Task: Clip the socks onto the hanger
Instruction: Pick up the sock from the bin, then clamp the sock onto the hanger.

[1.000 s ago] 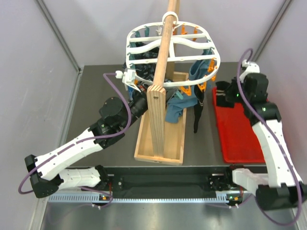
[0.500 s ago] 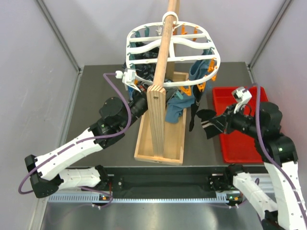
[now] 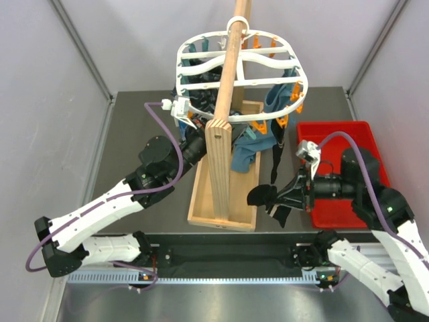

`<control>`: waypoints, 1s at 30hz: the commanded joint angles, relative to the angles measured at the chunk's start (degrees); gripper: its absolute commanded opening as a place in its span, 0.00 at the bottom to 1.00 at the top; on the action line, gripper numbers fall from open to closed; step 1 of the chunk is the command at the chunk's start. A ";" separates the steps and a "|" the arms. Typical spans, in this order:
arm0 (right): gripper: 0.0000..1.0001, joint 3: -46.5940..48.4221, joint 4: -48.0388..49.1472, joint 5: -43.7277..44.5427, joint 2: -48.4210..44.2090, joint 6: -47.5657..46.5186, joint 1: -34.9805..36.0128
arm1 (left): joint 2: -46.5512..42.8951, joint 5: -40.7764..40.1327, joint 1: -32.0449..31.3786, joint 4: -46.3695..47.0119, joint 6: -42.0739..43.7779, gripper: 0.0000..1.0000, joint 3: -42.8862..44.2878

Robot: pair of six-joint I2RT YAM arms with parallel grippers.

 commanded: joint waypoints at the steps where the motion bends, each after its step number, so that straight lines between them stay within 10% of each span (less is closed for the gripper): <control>1: 0.00 4.25 2.38 3.91 4.20 -0.85 5.05 | -0.73 3.99 -0.78 -6.66 -0.45 0.00 -1.37; 23: 0.00 21.65 13.46 29.26 22.49 17.42 12.53 | -2.49 5.04 -0.78 -6.49 -2.74 0.00 -2.87; 30: 0.00 15.78 18.38 34.18 16.00 22.79 12.71 | -2.93 5.13 -0.69 -6.40 -2.12 0.00 -3.22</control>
